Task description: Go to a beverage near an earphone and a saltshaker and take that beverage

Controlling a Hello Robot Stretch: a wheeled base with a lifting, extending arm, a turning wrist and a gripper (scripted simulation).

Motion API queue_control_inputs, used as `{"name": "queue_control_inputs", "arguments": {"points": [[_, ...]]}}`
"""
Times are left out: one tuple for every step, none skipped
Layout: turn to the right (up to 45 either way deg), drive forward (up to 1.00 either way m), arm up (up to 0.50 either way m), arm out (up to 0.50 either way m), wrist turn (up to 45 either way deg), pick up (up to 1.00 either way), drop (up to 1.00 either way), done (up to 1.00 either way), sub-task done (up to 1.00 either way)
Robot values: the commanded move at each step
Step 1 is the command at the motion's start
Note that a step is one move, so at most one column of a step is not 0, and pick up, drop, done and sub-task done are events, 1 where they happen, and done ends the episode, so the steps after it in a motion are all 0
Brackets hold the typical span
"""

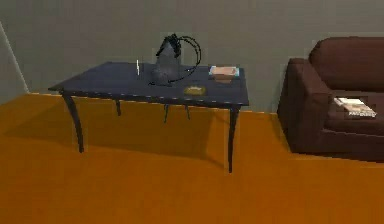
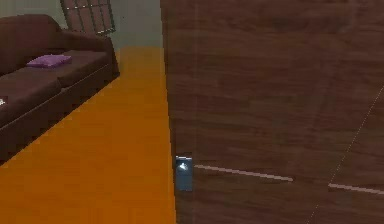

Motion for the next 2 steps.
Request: {"name": "queue_control_inputs", "arguments": {"points": [[6.0,0.0,0.0,0.0,0.0,0.0,0.0,0.0,0.0],[0.0,0.4,0.0,0.0,0.0,0.0,0.0,0.0,0.0]]}}
